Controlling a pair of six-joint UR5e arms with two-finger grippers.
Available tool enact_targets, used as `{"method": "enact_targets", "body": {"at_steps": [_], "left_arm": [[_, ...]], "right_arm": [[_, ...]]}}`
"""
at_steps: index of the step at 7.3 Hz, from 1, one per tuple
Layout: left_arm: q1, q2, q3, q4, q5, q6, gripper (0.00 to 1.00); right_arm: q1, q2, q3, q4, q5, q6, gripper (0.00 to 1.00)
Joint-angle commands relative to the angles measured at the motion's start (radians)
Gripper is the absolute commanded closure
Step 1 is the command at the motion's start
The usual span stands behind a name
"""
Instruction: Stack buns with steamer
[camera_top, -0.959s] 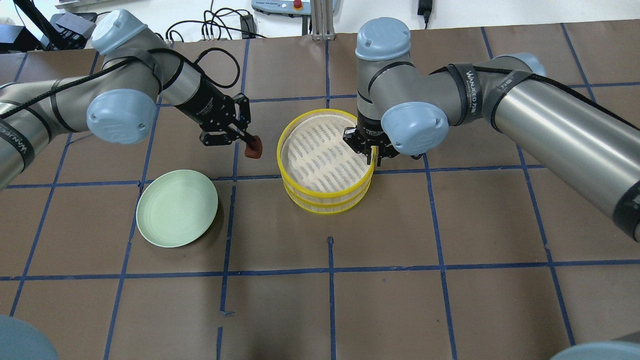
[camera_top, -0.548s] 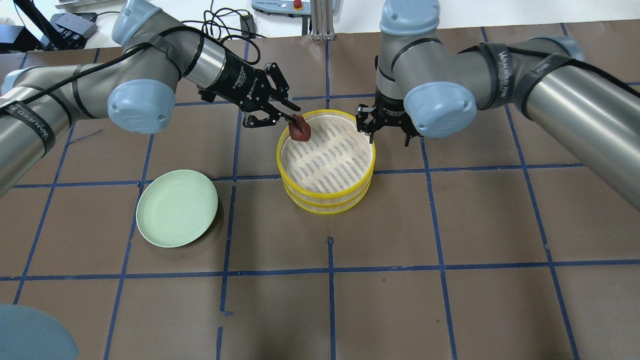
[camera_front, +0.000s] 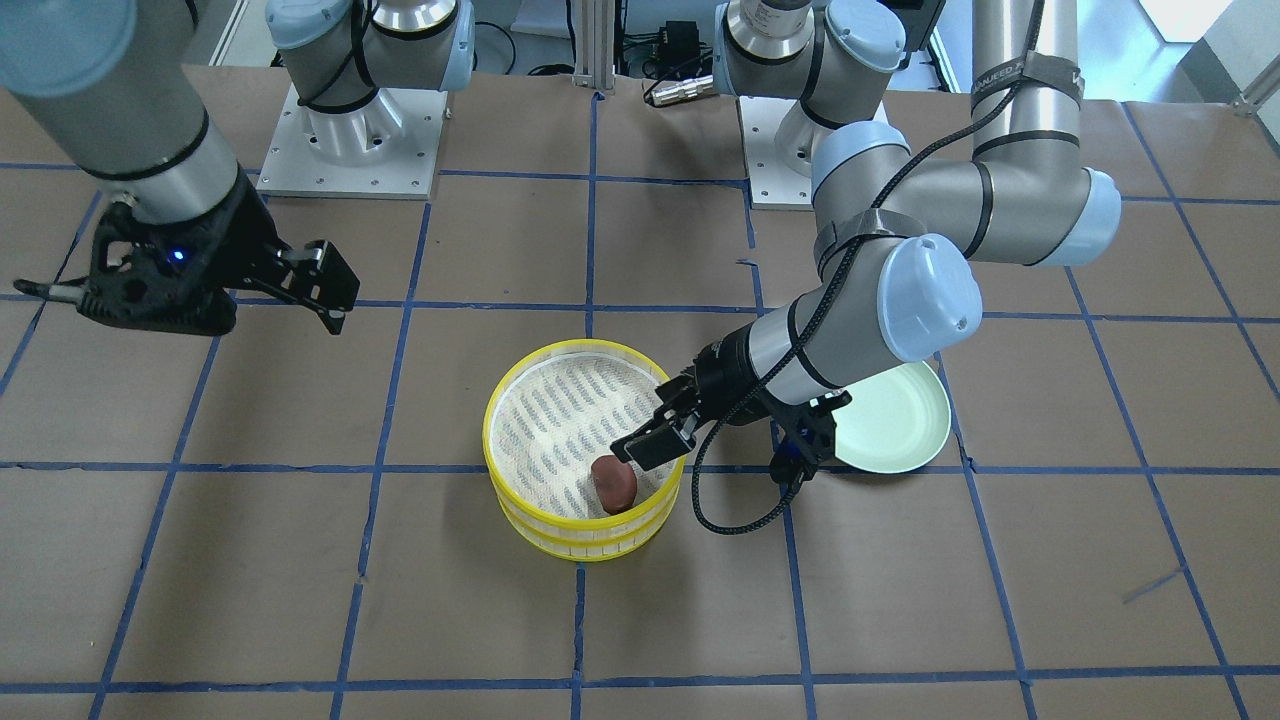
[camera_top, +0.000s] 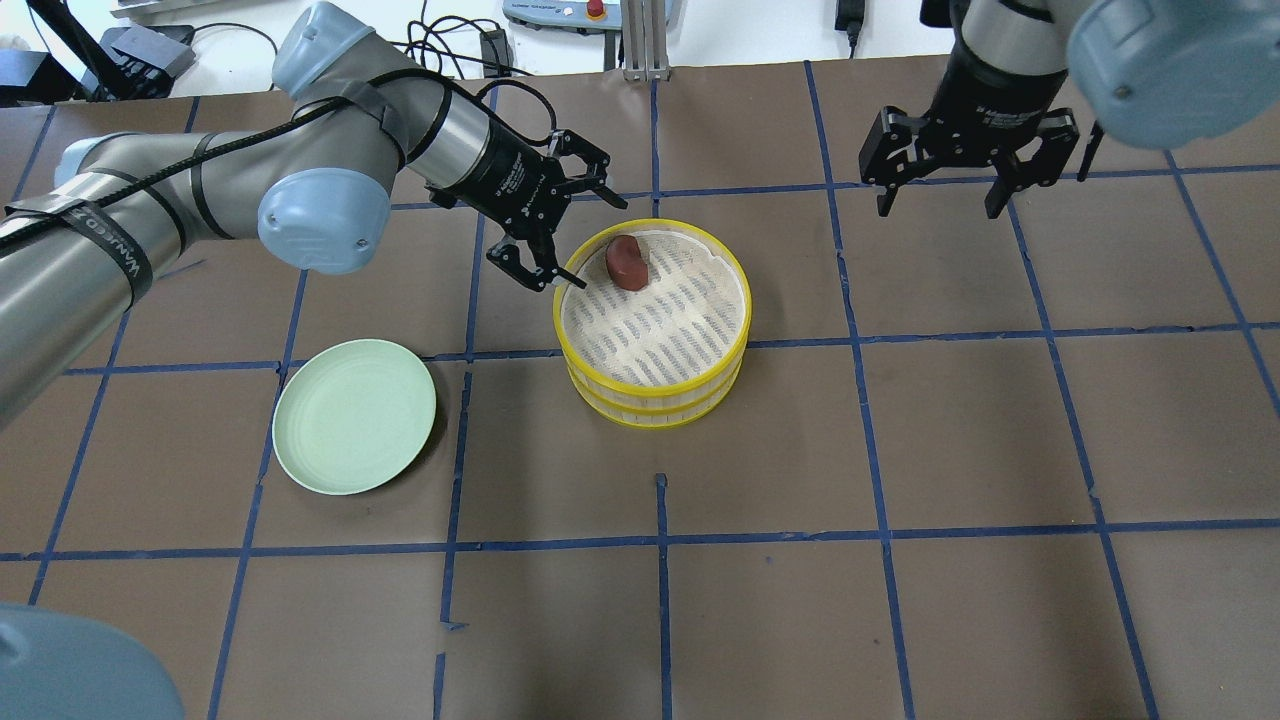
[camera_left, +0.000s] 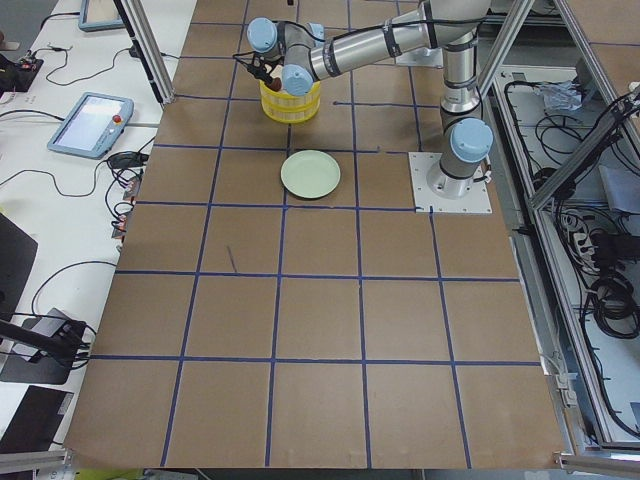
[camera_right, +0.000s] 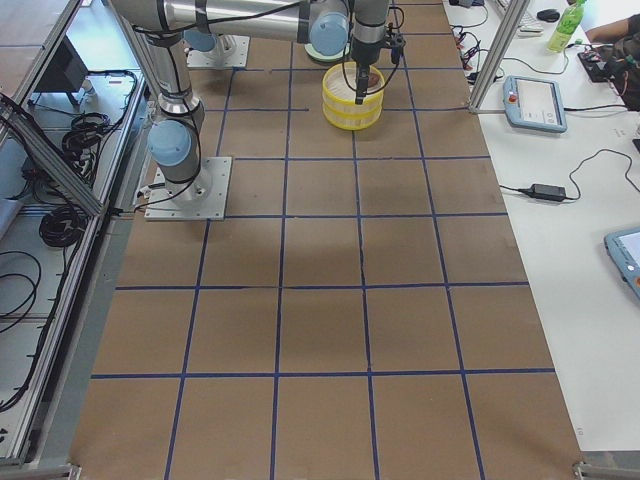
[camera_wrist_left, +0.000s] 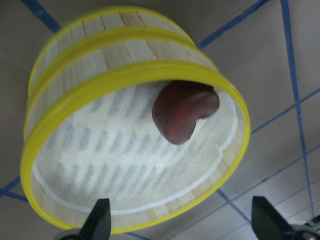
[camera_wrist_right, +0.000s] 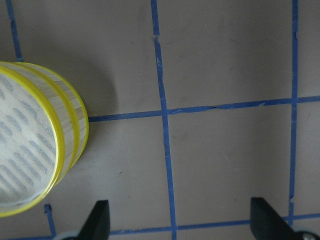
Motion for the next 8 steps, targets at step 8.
{"method": "enact_targets", "body": {"at_steps": [8], "left_arm": [[-0.012,0.257,0.2,-0.525,0.453,0.794,0.0]], "right_arm": [[0.05,-0.054,-0.044,0.108,0.002,0.055,0.0]]}}
